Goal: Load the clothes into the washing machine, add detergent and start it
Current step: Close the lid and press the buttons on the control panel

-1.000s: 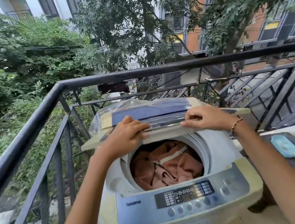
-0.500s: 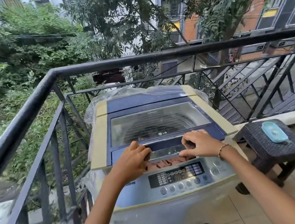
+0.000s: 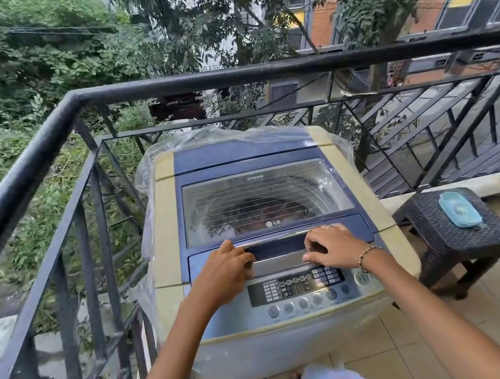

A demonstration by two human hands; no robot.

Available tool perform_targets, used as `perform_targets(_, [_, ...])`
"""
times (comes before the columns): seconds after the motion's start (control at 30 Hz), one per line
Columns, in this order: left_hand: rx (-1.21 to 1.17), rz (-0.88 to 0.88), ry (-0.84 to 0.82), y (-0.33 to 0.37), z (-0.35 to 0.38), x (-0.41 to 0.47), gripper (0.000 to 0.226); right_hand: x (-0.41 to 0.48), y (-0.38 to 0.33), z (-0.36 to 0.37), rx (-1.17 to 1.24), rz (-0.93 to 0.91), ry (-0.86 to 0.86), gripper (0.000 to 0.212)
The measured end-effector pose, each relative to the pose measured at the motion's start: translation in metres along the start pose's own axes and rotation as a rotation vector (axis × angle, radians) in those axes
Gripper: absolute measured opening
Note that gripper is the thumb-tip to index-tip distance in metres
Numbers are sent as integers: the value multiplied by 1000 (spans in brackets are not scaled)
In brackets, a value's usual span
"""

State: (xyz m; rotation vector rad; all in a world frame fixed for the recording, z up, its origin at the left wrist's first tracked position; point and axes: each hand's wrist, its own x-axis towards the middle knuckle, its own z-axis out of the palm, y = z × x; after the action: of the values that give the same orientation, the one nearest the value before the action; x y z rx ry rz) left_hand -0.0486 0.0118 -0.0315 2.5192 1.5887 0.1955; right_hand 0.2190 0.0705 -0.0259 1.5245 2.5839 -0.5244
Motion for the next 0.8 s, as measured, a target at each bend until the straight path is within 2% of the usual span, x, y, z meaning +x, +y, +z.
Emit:
perform_targets(0.2, [-31,-43,-30,-4,2,7,25,10,3,-1,-23,12,-52,29])
perform_targets(0.4, [-48,-82,-127,-8,8,15,24,18,5,-1,-46,2,-119,26])
perform_targets(0.6, [-108,-80,-273,-17,1,30,31,20,3,-5,22,51,-87,29])
perform_targets(0.8, [-142,-120,-317,-17,1,31,32,18,-4,-9,102,106,-72,32])
